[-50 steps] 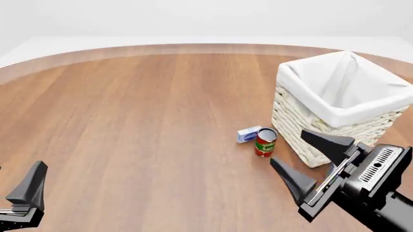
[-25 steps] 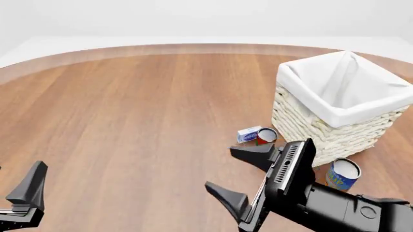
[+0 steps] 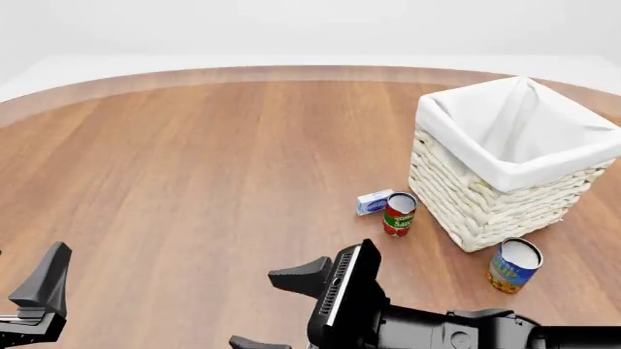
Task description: Pick up the ketchup, and put it in the basket.
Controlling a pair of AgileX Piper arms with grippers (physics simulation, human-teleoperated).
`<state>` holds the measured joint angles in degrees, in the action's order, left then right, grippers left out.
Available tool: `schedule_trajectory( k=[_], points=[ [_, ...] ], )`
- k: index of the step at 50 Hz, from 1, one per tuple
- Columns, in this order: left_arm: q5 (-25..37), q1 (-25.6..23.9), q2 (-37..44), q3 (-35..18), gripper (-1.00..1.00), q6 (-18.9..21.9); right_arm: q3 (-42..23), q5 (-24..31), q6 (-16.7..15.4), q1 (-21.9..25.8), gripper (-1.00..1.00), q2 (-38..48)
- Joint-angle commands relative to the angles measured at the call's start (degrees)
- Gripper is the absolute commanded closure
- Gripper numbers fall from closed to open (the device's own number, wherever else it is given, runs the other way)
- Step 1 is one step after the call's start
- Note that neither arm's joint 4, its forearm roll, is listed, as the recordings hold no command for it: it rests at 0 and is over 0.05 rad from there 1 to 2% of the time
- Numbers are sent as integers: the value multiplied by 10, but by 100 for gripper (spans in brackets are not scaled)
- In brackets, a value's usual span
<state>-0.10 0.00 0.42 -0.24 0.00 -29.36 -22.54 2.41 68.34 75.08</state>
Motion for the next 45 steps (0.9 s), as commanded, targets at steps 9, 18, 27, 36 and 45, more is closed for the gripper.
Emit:
schedule_trajectory(
  k=[9,18,27,36,45],
  points=[
    [0,0,0,0,-100,0,-65,0,60,67,-100,73],
    [0,0,0,0,-100,0,-78,-10,82,77,-100,90],
    [0,0,0,0,-100,0,-96,-11,90,92,-100,121],
    [0,0,0,0,-100,0,-111,0,100,103,-100,121],
    [0,0,0,0,-100,0,-127,6,111,110,-100,133]
  ],
)
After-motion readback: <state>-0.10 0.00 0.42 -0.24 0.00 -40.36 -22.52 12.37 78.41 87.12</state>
